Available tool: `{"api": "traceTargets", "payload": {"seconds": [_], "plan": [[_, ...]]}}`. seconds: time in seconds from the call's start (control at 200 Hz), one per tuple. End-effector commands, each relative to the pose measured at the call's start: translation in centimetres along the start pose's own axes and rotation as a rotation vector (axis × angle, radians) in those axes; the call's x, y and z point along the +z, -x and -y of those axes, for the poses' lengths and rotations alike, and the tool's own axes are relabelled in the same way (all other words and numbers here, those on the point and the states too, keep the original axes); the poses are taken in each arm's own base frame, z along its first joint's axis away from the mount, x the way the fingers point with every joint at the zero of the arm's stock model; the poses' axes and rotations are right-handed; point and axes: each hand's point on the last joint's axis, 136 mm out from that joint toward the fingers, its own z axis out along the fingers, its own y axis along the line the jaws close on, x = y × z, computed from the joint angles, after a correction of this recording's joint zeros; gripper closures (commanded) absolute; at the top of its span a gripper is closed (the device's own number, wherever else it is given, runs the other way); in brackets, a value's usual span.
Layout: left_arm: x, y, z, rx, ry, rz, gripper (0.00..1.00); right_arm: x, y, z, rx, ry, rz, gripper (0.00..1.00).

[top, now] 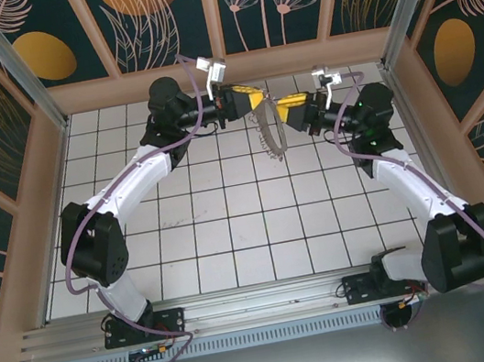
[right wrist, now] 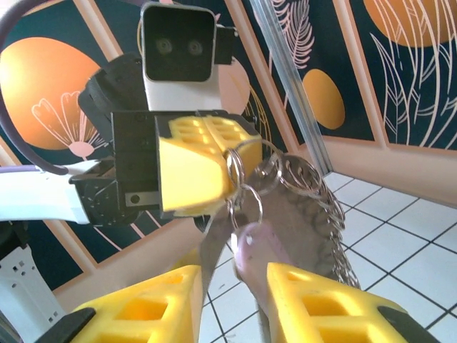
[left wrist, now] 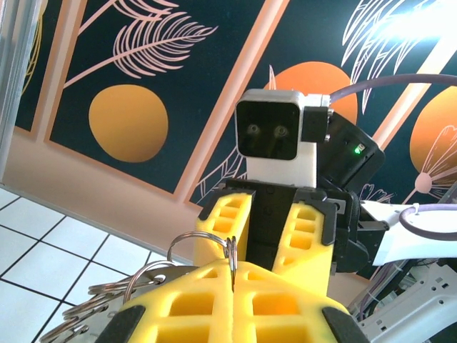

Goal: Put the keys on the keyring

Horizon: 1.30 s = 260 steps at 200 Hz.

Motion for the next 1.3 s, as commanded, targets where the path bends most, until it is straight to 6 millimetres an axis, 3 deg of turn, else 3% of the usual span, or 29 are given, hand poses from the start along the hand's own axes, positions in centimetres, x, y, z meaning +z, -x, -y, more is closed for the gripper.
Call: {"api": "traceTargets", "payload": {"seconds": [0.0,0.195,0.455,0.535,0.696,1.091,1.276,1.296], "plan": [[0.3,1.3,1.4,0.057,-0.047,0.018,1.0,0.2,2.0,-1.3,-0.073,0.039,0.013,0.67],[0.4,1.3,1.8,0.062,-0.056,0.012,1.0,1.1,3.3,-0.6,-0.072,0.061,0.023,0.64],[0.3,1.5,2.0,0.069,-0.055,0.013,1.0,1.3,2.7,-0.1,-0.044,0.086,0.014,0.66],[0.4,1.5,2.0,0.07,-0.056,0.013,1.0,1.3,2.3,-0.2,-0.036,0.092,0.006,0.74],[0.4,1.5,1.9,0.071,-0.057,0.014,1.0,1.1,1.6,-0.8,-0.033,0.118,-0.003,1.0],[0.4,1.7,1.8,0.072,-0.049,0.027,1.0,1.7,-1.5,-1.4,0.018,0.141,-0.045,1.0],[0.5,1.7,2.0,0.072,-0.054,0.029,1.0,2.3,-2.0,-1.6,0.032,0.151,-0.053,1.0],[0.5,1.7,2.0,0.07,-0.054,0.028,1.0,2.3,-2.0,-1.6,0.036,0.148,-0.053,0.95]]}}
